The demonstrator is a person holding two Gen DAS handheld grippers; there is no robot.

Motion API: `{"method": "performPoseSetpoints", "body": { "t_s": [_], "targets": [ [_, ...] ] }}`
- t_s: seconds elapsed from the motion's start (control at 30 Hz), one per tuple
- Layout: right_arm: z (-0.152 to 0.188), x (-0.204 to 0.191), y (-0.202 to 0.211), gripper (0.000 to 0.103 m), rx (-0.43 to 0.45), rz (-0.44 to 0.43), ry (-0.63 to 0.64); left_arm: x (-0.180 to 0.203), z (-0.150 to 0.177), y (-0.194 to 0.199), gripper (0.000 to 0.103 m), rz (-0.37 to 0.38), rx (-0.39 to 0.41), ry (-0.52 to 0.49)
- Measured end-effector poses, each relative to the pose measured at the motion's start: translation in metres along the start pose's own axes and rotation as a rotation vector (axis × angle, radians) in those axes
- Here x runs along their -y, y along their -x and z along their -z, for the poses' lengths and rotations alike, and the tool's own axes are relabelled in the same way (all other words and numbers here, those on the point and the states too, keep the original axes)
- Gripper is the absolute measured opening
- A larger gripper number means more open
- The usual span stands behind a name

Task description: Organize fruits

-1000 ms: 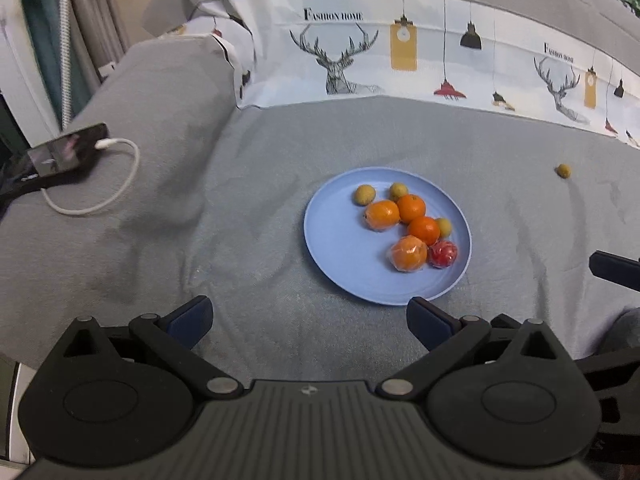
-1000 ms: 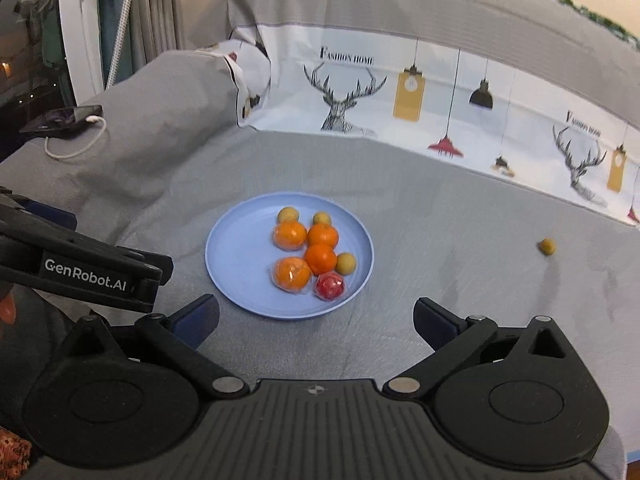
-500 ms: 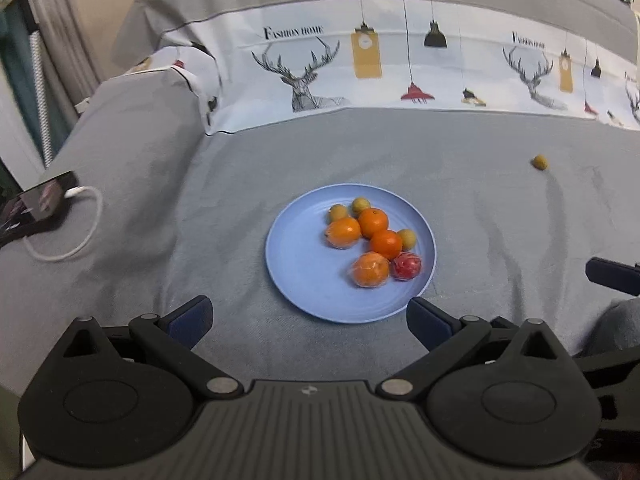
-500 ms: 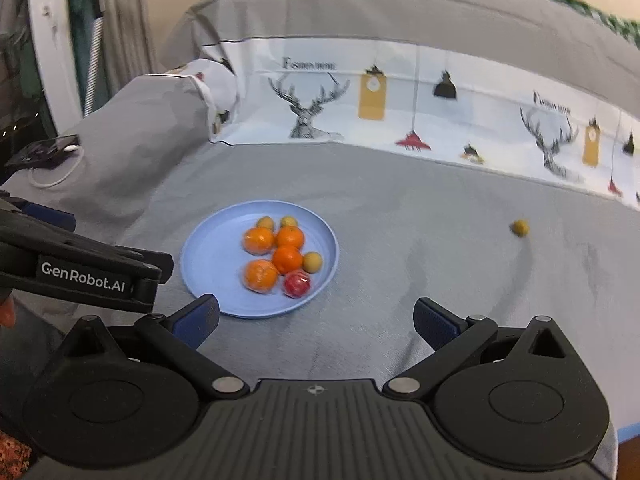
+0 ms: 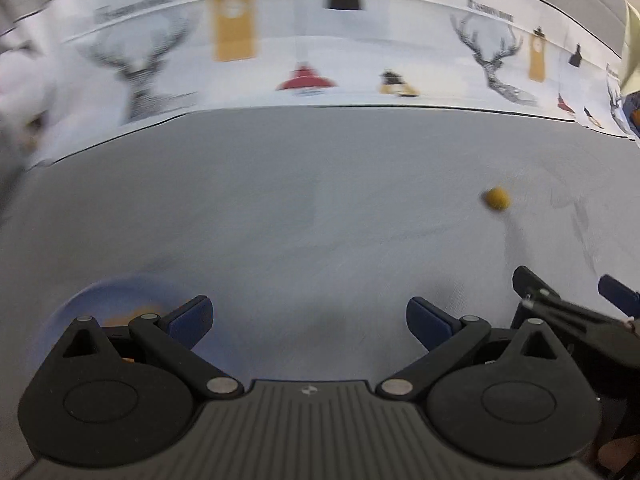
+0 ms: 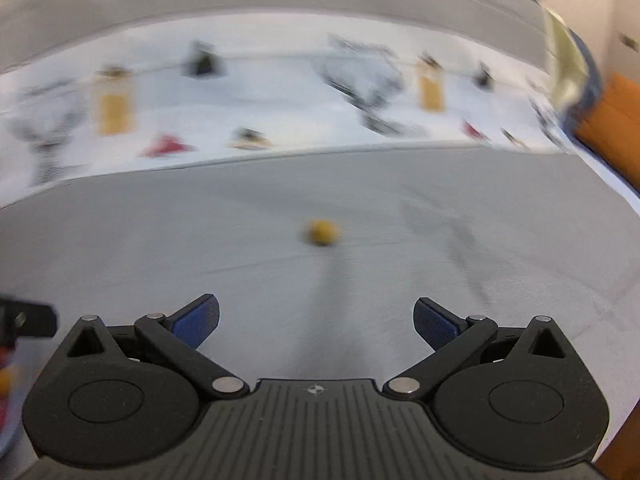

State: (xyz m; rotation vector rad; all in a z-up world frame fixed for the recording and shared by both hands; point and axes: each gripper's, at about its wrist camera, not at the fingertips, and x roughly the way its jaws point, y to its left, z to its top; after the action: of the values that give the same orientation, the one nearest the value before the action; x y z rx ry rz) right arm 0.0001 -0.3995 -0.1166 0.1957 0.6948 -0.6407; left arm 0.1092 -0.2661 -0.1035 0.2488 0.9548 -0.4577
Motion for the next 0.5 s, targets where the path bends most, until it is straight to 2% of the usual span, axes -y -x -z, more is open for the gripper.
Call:
{"method": "performPoseSetpoints", "body": {
  "t_s": [0.1, 0.2, 0.3, 0.37, 0.5],
  "targets": [
    [-0.006, 0.026, -0.045, 0.102, 0.005, 0.034, -0.098, 0.033, -0.006, -0.046, 0.103, -0.051, 0.07, -0.079],
    [-0.002, 0.04, -0.077, 0.102, 0.002, 0.07, -0.135, 0.056, -0.011, -0.088, 0.103, -0.101, 0.041, -0.142],
    [0.005, 0.038, -0.104, 0.102, -0.038, 0.061, -0.122, 0.056, -0.013, -0.104, 0.103, -0.056, 0.103, -0.013],
    [0.013, 0.032, -0.105, 0.102, 0.021, 0.076, -0.102, 0.056, -0.009, -0.108, 0.103, -0.059, 0.16, 0.048],
    [0.019, 0.03, -0.104, 0.102, 0.047, 0.079, -0.102, 0.059, 0.011, -0.109, 0.103, -0.067, 0.3, 0.04]
  ]
}}
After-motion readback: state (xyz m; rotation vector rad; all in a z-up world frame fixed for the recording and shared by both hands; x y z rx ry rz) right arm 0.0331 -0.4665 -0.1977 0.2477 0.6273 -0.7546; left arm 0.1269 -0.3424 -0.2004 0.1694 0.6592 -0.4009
